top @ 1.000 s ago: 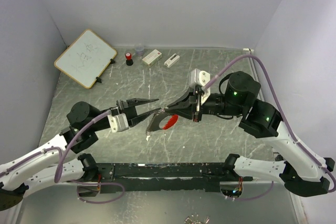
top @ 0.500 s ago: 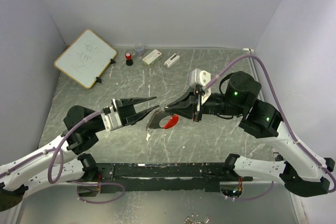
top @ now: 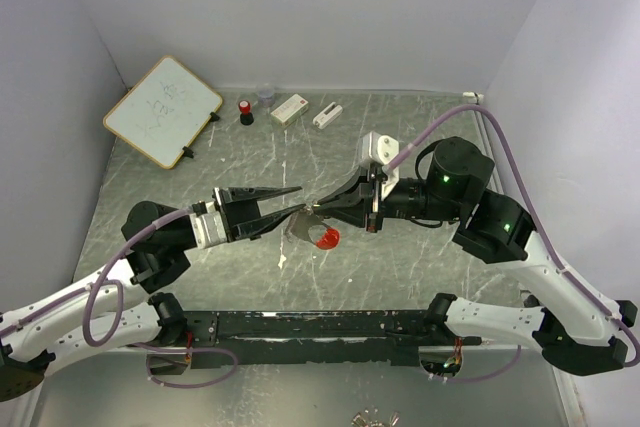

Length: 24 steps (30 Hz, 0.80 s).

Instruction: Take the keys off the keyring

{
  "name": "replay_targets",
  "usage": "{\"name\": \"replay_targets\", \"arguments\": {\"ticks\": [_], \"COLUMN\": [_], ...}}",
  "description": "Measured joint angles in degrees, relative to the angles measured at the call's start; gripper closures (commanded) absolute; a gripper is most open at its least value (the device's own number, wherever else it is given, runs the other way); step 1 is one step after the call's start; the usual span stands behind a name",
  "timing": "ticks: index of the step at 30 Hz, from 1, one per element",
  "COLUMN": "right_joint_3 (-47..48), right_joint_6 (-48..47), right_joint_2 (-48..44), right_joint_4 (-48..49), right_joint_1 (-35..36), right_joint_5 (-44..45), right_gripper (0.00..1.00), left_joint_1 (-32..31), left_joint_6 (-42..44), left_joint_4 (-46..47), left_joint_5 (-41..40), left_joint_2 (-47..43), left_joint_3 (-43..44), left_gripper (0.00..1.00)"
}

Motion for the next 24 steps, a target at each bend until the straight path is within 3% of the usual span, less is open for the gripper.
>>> {"name": "replay_targets", "arguments": {"ticks": [24], "right_joint_3": [-0.33], "right_joint_6": [0.02], "right_joint_2": [-0.26], "right_joint_4": [0.31], "right_joint_1": [0.0], "right_joint_5": [0.31], "right_gripper": [1.0], "left_joint_1": [0.0], "left_joint_6": [-3.23], "left_joint_4": [2.73], "left_joint_5": [5.05], "left_joint_2": [3.74], "left_joint_3": [0.02], "left_gripper": [0.6]}}
